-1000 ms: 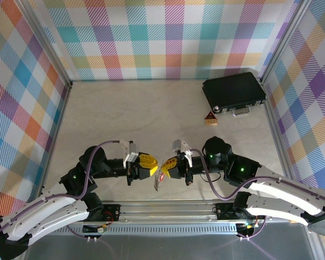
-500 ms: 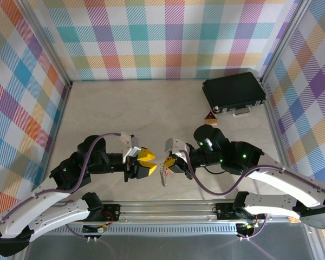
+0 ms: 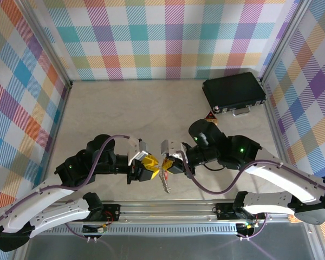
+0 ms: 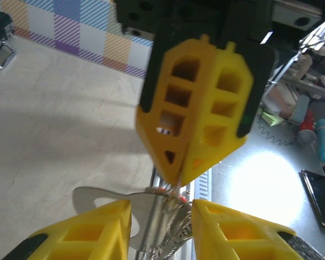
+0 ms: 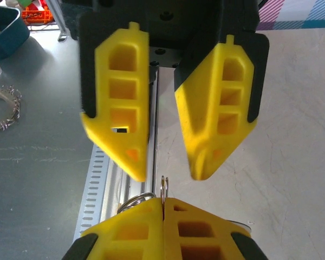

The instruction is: Put the keys on the keyring

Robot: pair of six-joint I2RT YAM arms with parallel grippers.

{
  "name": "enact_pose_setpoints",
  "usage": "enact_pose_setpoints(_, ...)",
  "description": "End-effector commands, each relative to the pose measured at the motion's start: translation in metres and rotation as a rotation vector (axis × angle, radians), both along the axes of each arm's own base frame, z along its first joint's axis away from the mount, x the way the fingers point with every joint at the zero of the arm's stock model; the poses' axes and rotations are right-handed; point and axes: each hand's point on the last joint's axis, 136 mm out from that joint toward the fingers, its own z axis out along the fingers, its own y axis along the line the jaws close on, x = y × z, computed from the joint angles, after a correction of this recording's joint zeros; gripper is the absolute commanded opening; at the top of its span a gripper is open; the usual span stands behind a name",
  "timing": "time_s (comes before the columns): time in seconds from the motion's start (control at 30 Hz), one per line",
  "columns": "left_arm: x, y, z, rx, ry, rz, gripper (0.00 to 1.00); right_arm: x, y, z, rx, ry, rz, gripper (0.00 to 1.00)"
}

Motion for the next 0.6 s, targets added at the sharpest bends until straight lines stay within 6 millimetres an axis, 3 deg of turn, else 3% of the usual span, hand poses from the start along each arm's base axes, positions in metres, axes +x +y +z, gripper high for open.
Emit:
enact_pose_setpoints(0.0,-0.0089,-0.0033,0.0073,-0.04,-0.034,-0.051,0.35,-0.0126,-0.0004,0.0119,0.023,0.002,0.067,0.0)
enact_pose_setpoints(0.27,-0.0092,-0.0086,0.007,-0.042,-0.039,-0.073,0.23,-0.0157,-0.0007,0.0156,0.022,0.007,0.086,0.0)
enact_pose_setpoints(0.57,-0.0059,-0.0103,0.0011,-0.03,-0.033,-0.06,0.27,-0.0191,0.0005,0.0184,0.046,0.023,0.097,0.0)
